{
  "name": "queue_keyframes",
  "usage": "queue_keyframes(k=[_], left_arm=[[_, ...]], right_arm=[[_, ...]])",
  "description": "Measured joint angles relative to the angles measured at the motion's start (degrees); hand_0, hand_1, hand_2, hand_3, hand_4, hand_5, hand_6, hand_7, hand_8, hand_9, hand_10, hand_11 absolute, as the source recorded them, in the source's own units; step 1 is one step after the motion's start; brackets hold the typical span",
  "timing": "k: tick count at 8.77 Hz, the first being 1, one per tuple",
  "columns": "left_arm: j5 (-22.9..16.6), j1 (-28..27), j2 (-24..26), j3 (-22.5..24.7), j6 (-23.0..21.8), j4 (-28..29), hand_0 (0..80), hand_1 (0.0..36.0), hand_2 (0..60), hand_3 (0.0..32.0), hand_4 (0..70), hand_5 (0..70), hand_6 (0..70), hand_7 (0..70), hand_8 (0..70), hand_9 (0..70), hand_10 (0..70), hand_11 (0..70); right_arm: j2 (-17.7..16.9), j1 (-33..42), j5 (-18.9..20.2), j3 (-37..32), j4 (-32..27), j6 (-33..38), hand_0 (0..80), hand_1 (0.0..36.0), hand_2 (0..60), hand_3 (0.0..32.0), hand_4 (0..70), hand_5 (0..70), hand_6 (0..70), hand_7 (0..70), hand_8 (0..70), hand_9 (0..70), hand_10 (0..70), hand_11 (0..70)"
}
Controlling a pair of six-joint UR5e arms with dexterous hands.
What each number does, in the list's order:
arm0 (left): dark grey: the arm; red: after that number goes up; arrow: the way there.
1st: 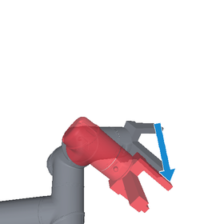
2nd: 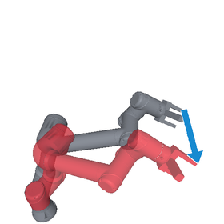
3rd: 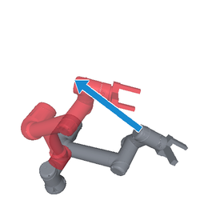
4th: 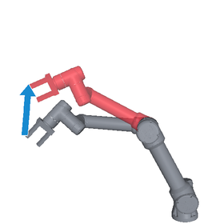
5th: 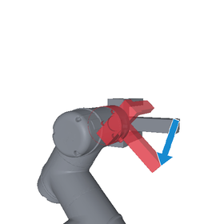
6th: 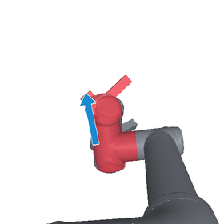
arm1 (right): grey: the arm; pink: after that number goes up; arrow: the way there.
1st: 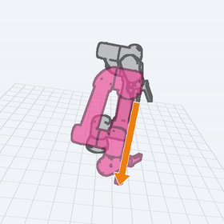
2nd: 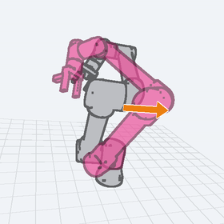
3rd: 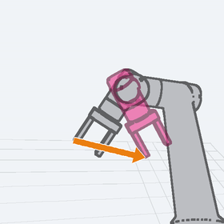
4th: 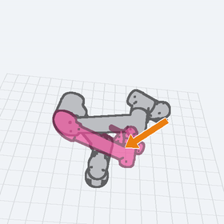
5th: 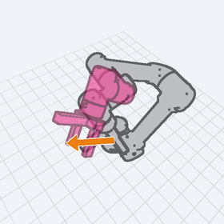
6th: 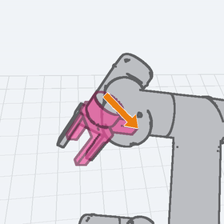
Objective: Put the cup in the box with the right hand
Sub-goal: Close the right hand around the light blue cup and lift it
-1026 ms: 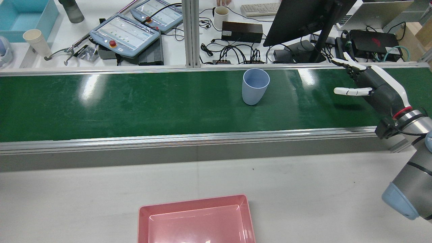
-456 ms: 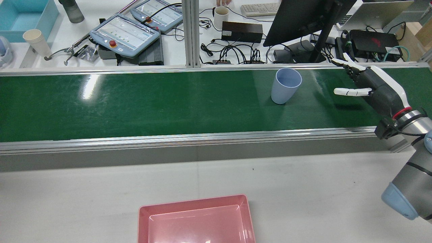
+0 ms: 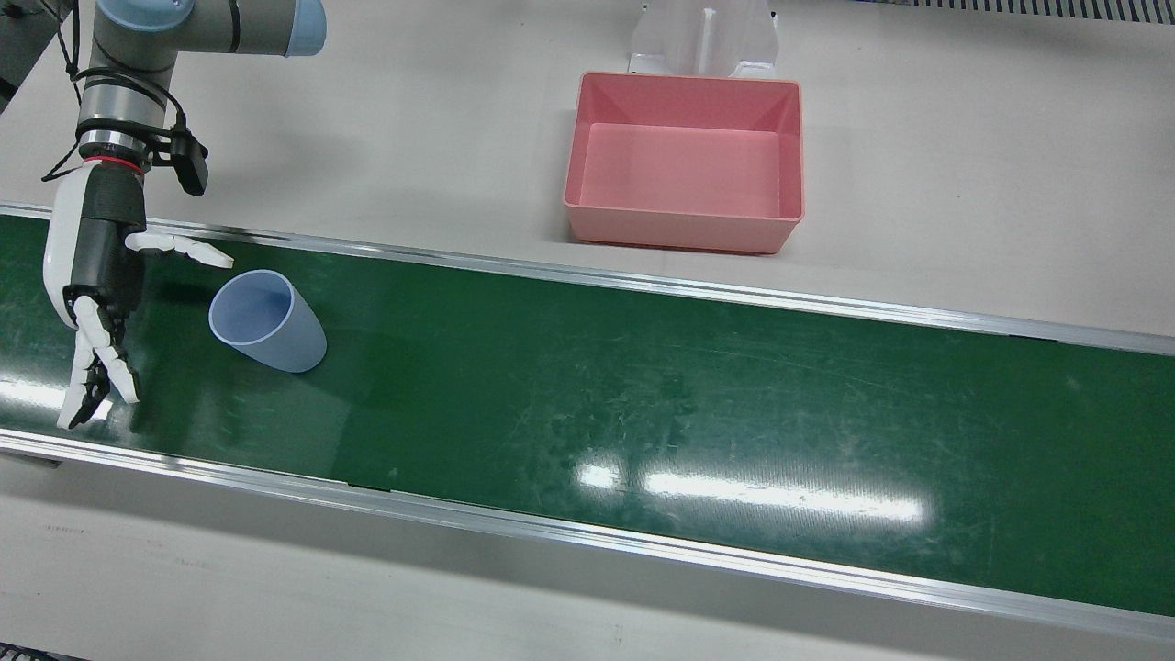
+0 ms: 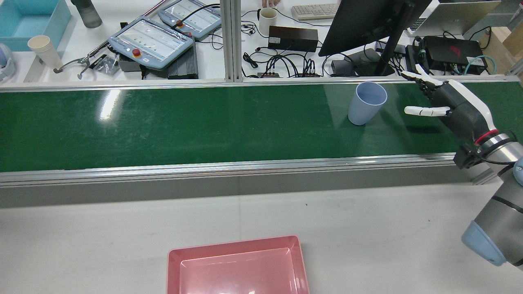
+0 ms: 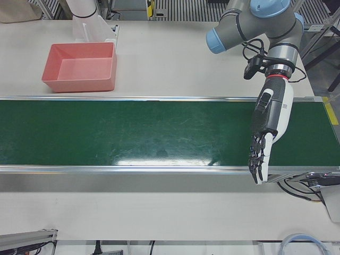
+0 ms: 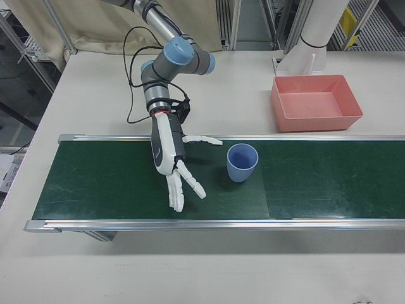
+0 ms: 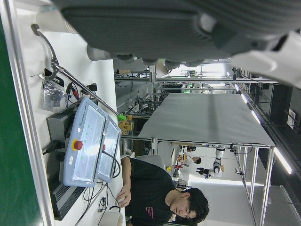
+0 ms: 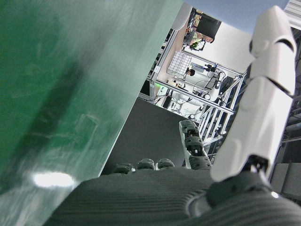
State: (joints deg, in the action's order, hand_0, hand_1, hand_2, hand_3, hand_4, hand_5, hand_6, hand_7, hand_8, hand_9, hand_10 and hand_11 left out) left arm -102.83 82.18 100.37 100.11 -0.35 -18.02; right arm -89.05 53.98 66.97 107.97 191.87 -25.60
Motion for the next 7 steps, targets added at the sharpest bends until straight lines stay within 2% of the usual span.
queue_keyframes(k=[2, 3, 4, 5, 6, 7], left_arm=[[0.0, 0.0, 0.0, 0.0, 0.0, 0.0, 0.0, 0.0, 0.0, 0.0, 0.0, 0.0, 0.0, 0.0, 0.0, 0.0, 0.0, 0.0], [0.0, 0.0, 0.0, 0.0, 0.0, 0.0, 0.0, 0.0, 0.0, 0.0, 0.0, 0.0, 0.0, 0.0, 0.0, 0.0, 0.0, 0.0], [0.0, 0.0, 0.0, 0.0, 0.0, 0.0, 0.0, 0.0, 0.0, 0.0, 0.0, 0.0, 0.0, 0.0, 0.0, 0.0, 0.0, 0.0], [0.0, 0.0, 0.0, 0.0, 0.0, 0.0, 0.0, 0.0, 0.0, 0.0, 0.0, 0.0, 0.0, 0.0, 0.0, 0.0, 0.0, 0.0], [0.0, 0.0, 0.0, -0.02, 0.0, 0.0, 0.0, 0.0, 0.0, 0.0, 0.0, 0.0, 0.0, 0.0, 0.0, 0.0, 0.0, 0.0], [0.0, 0.0, 0.0, -0.05, 0.0, 0.0, 0.0, 0.0, 0.0, 0.0, 0.0, 0.0, 0.0, 0.0, 0.0, 0.0, 0.0, 0.0]], right_arm=[[0.02, -0.55, -0.06, 0.12, 0.0, -0.1, 46.9, 17.7, 14.0, 0.0, 0.0, 5.2, 1.4, 0.0, 1.9, 0.2, 0.0, 0.0], [0.02, -0.66, -0.07, 0.08, -0.08, -0.1, 46.5, 18.6, 19.8, 0.0, 0.0, 5.2, 2.0, 2.2, 1.9, 0.8, 0.0, 0.0], [0.02, -0.73, -0.08, -0.09, -0.23, -0.09, 46.2, 23.2, 44.2, 0.0, 0.0, 6.7, 8.4, 29.3, 11.7, 21.5, 2.0, 4.3], [0.02, -0.85, -0.11, -0.3, -0.34, -0.15, 39.0, 24.5, 60.0, 0.0, 23.5, 10.7, 27.1, 70.0, 50.1, 70.0, 29.3, 42.4], [0.02, -0.99, -0.23, -0.5, -0.39, -0.24, 42.4, 29.2, 60.0, 0.0, 43.6, 17.0, 43.1, 70.0, 70.0, 70.0, 61.9, 70.0], [0.02, -1.04, -0.34, -0.73, -0.39, -0.25, 47.9, 35.7, 60.0, 0.0, 32.9, 20.6, 48.0, 70.0, 70.0, 70.0, 63.7, 70.0]])
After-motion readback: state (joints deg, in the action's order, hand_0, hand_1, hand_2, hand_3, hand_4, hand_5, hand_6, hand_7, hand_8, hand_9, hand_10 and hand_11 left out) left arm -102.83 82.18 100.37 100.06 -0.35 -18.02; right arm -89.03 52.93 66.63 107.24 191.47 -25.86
